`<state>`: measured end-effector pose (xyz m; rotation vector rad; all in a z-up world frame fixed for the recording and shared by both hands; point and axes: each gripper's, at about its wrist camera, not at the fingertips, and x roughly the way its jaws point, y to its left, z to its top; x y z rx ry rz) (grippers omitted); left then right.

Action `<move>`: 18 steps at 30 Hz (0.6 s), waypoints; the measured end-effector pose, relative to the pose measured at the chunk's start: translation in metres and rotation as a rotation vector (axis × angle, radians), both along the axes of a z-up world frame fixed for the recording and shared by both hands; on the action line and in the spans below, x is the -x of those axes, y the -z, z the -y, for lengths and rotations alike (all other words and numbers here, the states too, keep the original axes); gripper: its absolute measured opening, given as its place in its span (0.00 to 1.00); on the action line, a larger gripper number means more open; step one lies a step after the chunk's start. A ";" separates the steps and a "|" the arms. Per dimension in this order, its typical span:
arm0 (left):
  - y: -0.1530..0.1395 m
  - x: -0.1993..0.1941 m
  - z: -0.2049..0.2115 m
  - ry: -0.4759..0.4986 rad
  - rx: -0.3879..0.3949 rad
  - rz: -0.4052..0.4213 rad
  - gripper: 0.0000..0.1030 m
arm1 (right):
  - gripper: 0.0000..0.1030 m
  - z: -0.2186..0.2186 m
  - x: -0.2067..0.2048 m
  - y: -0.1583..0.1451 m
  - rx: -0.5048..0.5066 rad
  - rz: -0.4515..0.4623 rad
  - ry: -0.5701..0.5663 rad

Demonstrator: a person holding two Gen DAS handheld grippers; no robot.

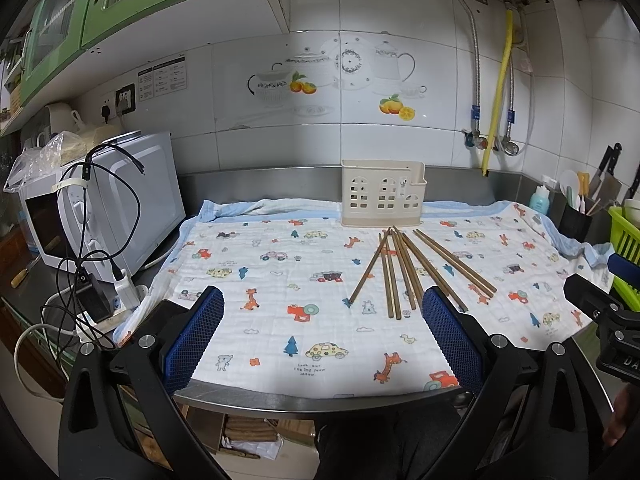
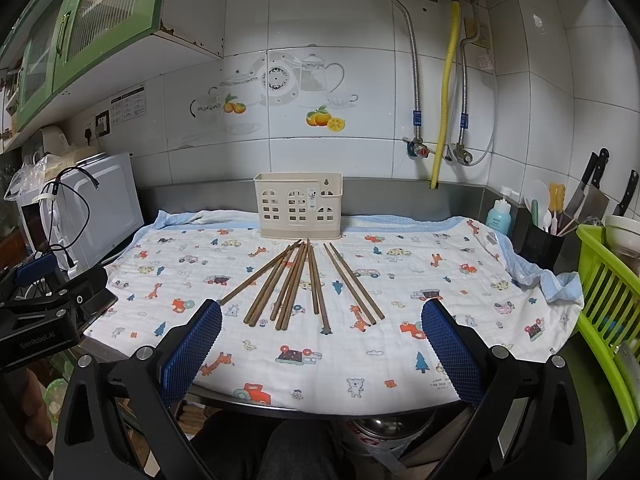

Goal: Organize utensils

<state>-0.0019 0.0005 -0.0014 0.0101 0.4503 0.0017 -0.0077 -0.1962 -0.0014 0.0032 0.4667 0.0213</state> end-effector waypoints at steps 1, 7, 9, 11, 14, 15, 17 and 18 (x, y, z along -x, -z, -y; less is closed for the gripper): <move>0.000 0.000 0.000 0.000 0.000 0.001 0.95 | 0.94 -0.001 0.000 -0.001 0.000 0.000 -0.001; 0.000 0.000 0.000 0.000 0.000 -0.003 0.95 | 0.94 0.000 0.000 0.001 0.000 -0.001 -0.001; 0.000 0.000 0.001 0.001 -0.001 -0.003 0.95 | 0.94 -0.001 0.000 0.001 -0.002 -0.001 -0.003; 0.000 -0.001 0.001 0.001 -0.002 -0.004 0.95 | 0.94 -0.001 0.000 0.001 -0.001 -0.002 -0.004; 0.000 -0.001 0.002 0.001 -0.003 -0.002 0.95 | 0.94 -0.001 0.000 0.001 -0.001 -0.002 -0.004; 0.000 -0.001 0.002 0.001 -0.003 -0.004 0.95 | 0.94 -0.002 0.000 0.001 -0.001 -0.002 -0.004; 0.001 -0.001 0.002 0.001 -0.003 -0.005 0.95 | 0.94 -0.002 0.000 0.002 -0.001 -0.003 -0.004; 0.001 -0.001 0.003 0.001 -0.004 -0.006 0.95 | 0.94 -0.002 0.000 0.002 0.000 -0.003 -0.004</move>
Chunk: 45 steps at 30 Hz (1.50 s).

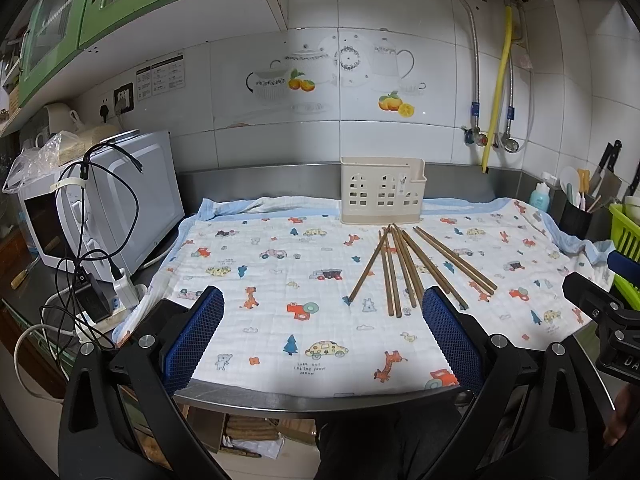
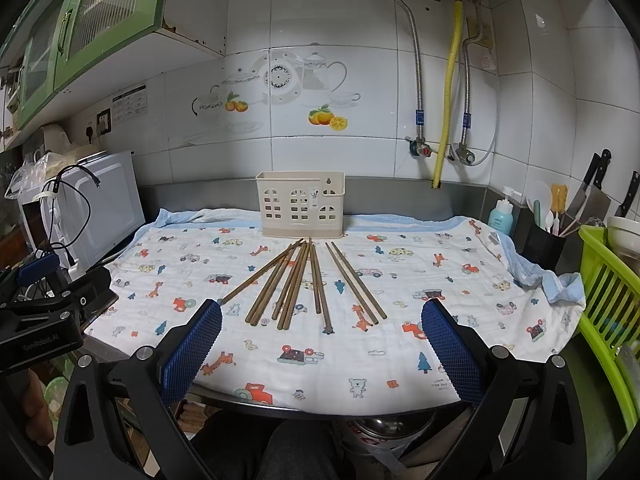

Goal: Organize utensils

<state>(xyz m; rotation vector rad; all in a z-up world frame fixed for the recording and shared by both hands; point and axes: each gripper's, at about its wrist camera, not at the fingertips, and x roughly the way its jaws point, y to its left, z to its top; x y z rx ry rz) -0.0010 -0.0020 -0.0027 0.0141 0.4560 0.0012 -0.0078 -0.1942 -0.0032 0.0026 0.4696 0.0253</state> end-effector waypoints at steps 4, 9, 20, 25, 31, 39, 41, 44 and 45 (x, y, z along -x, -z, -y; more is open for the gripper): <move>0.001 0.000 0.000 -0.001 -0.002 0.000 0.95 | 0.94 0.000 0.000 0.000 0.000 0.000 -0.001; 0.002 0.000 0.000 -0.001 -0.003 0.000 0.95 | 0.94 0.000 0.000 0.000 0.000 -0.001 -0.002; 0.004 -0.005 0.001 0.008 -0.009 -0.008 0.95 | 0.94 0.000 -0.002 0.001 0.000 0.000 -0.003; 0.005 -0.008 0.001 0.010 -0.013 -0.015 0.95 | 0.94 0.001 -0.006 0.005 0.001 -0.008 -0.005; 0.006 -0.018 0.002 0.011 -0.018 -0.030 0.95 | 0.94 0.001 -0.016 0.011 0.004 -0.021 -0.008; 0.010 -0.031 0.002 0.010 -0.020 -0.049 0.95 | 0.94 0.000 -0.028 0.017 0.014 -0.035 -0.021; 0.012 -0.035 0.002 0.010 -0.019 -0.054 0.95 | 0.94 -0.003 -0.033 0.020 0.021 -0.041 -0.021; 0.014 -0.041 0.002 0.011 -0.020 -0.063 0.95 | 0.94 -0.003 -0.040 0.024 0.017 -0.057 -0.025; 0.014 -0.044 0.002 0.011 -0.021 -0.066 0.95 | 0.94 -0.002 -0.042 0.025 0.013 -0.060 -0.029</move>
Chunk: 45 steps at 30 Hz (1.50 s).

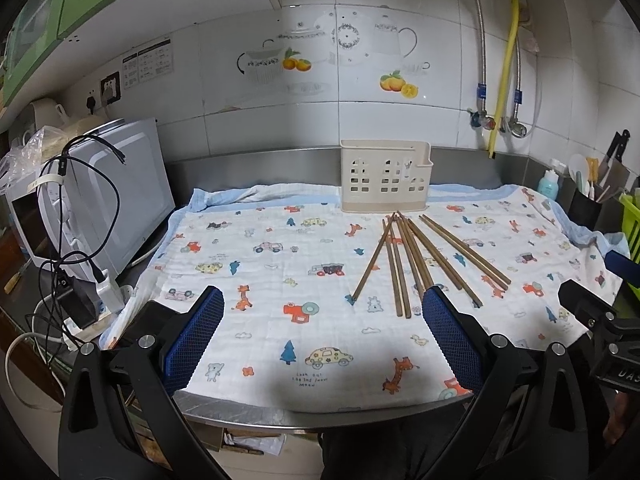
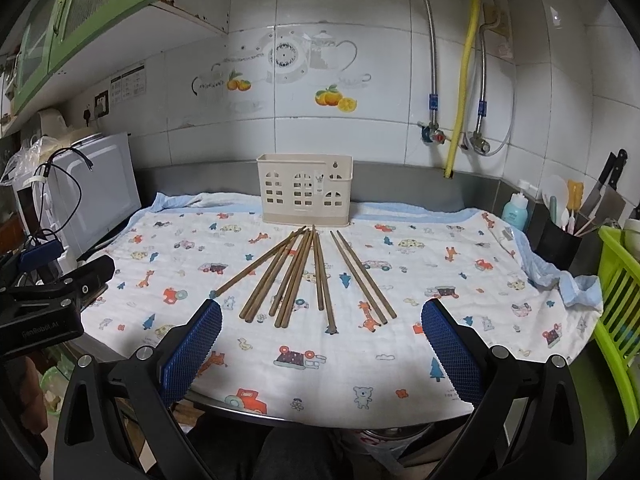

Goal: Organize utensils
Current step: 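Lower the left tool onto a single wooden chopstick and close on it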

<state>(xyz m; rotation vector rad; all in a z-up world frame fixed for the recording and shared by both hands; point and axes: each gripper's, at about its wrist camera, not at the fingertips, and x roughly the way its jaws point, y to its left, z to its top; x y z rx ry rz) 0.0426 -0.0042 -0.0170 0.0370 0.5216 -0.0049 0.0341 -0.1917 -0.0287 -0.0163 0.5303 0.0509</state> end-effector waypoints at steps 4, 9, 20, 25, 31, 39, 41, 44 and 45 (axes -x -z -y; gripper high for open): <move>0.004 -0.011 -0.001 0.000 0.003 -0.017 0.95 | 0.94 -0.001 -0.007 0.002 0.006 -0.005 0.000; 0.009 -0.021 -0.001 0.002 0.004 -0.036 0.95 | 0.94 -0.001 -0.017 0.006 0.004 -0.017 -0.003; 0.014 -0.044 0.003 0.014 0.001 -0.062 0.95 | 0.94 0.002 -0.037 0.015 0.006 -0.036 -0.013; 0.017 -0.053 0.006 0.021 -0.002 -0.074 0.95 | 0.94 0.005 -0.047 0.021 0.022 -0.055 -0.007; 0.023 -0.066 0.011 0.028 -0.002 -0.099 0.95 | 0.94 0.010 -0.057 0.029 0.014 -0.080 0.000; 0.031 -0.080 0.010 0.033 0.009 -0.122 0.95 | 0.94 0.015 -0.073 0.039 0.013 -0.110 -0.003; 0.033 -0.084 0.010 0.032 0.012 -0.128 0.95 | 0.94 0.016 -0.077 0.041 0.015 -0.118 -0.004; 0.035 -0.089 0.009 0.036 0.023 -0.134 0.95 | 0.94 0.017 -0.083 0.044 0.017 -0.126 -0.003; 0.036 -0.090 0.008 0.033 0.025 -0.136 0.95 | 0.94 0.018 -0.084 0.044 0.016 -0.128 -0.001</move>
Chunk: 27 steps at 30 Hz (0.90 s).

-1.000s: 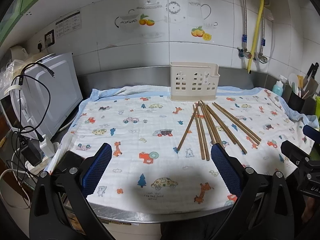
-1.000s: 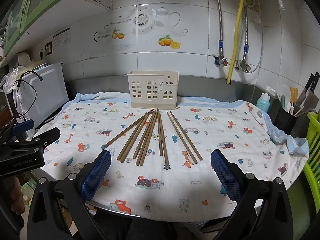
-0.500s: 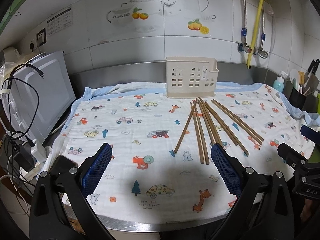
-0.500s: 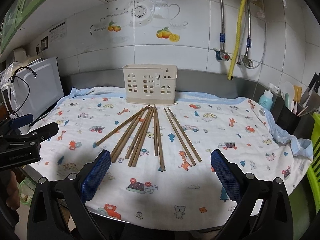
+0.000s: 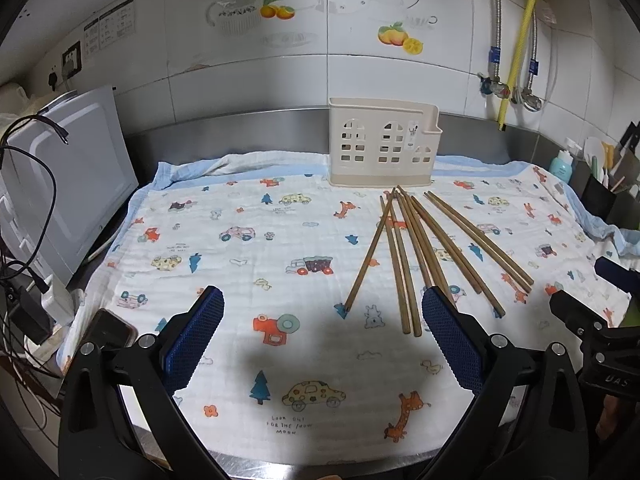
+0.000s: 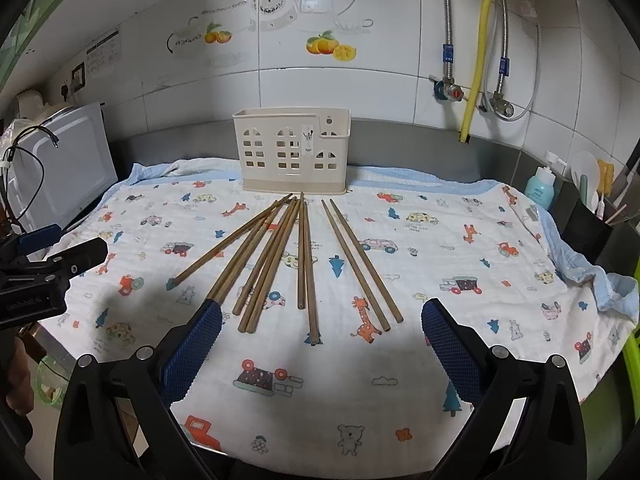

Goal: Organize utensils
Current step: 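Lower the left tool onto a single wooden chopstick and close on it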

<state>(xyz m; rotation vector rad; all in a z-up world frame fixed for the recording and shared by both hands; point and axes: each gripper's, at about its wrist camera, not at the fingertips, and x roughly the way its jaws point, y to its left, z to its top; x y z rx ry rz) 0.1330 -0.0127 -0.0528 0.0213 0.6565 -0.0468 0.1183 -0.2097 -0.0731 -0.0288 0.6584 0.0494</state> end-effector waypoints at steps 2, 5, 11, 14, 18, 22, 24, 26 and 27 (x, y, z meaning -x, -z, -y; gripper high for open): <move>0.002 -0.004 0.000 0.001 0.007 -0.007 0.95 | 0.94 0.001 -0.003 0.001 -0.001 -0.004 0.000; 0.007 -0.009 0.000 0.000 0.009 -0.019 0.95 | 0.94 0.005 -0.007 0.003 -0.005 -0.008 0.003; 0.015 -0.020 0.003 0.010 -0.014 -0.031 0.95 | 0.94 0.011 -0.018 0.010 -0.006 -0.031 0.007; 0.020 -0.027 0.003 0.009 -0.012 -0.046 0.95 | 0.94 0.013 -0.024 0.014 -0.006 -0.046 0.004; 0.025 -0.035 0.003 0.006 -0.017 -0.062 0.95 | 0.94 0.015 -0.030 0.018 -0.004 -0.054 0.001; 0.032 -0.043 0.004 0.009 -0.019 -0.078 0.95 | 0.94 0.019 -0.037 0.023 -0.008 -0.066 0.001; 0.034 -0.046 0.004 0.009 -0.017 -0.084 0.95 | 0.94 0.021 -0.040 0.025 -0.016 -0.074 0.001; 0.037 -0.050 0.004 0.008 -0.016 -0.090 0.95 | 0.94 0.023 -0.043 0.028 -0.023 -0.082 0.001; 0.038 -0.051 0.004 0.008 -0.016 -0.092 0.95 | 0.94 0.024 -0.044 0.030 -0.023 -0.085 0.001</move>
